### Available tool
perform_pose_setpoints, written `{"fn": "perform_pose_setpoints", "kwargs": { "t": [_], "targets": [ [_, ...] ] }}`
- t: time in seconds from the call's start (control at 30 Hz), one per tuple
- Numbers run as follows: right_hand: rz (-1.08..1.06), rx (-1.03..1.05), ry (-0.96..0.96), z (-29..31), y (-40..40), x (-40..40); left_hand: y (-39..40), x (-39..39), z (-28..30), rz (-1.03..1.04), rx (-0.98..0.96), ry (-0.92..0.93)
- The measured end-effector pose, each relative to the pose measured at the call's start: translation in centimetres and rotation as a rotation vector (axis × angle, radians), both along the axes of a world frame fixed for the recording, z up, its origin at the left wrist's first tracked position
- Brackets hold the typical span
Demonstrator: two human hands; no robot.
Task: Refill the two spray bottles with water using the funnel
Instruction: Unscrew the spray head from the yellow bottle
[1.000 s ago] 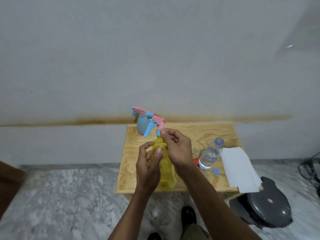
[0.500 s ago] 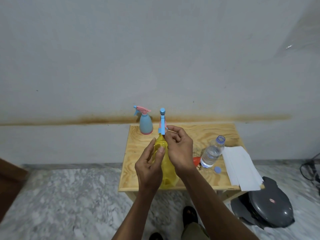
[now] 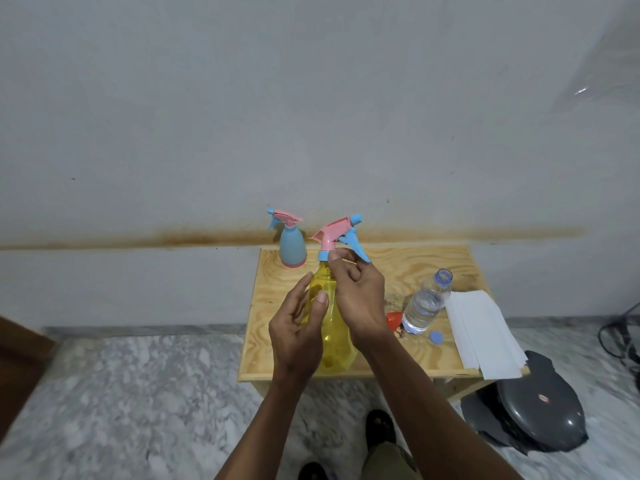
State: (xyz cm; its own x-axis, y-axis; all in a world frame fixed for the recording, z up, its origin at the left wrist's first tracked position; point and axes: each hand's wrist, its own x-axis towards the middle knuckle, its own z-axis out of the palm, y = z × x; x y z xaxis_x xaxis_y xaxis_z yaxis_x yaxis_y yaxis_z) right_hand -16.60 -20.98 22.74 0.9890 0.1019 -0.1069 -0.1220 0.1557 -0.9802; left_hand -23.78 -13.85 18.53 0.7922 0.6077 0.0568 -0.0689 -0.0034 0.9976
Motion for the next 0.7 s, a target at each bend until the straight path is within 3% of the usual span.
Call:
{"fn": "perform_pose_setpoints", "kwargs": {
  "t": [0.7],
  "targets": [
    [0.036, -0.099, 0.071, -0.4, 1.4, 0.1, 1.6, -0.4, -1.5, -0.039, 0.05, 0.014]
  ]
}}
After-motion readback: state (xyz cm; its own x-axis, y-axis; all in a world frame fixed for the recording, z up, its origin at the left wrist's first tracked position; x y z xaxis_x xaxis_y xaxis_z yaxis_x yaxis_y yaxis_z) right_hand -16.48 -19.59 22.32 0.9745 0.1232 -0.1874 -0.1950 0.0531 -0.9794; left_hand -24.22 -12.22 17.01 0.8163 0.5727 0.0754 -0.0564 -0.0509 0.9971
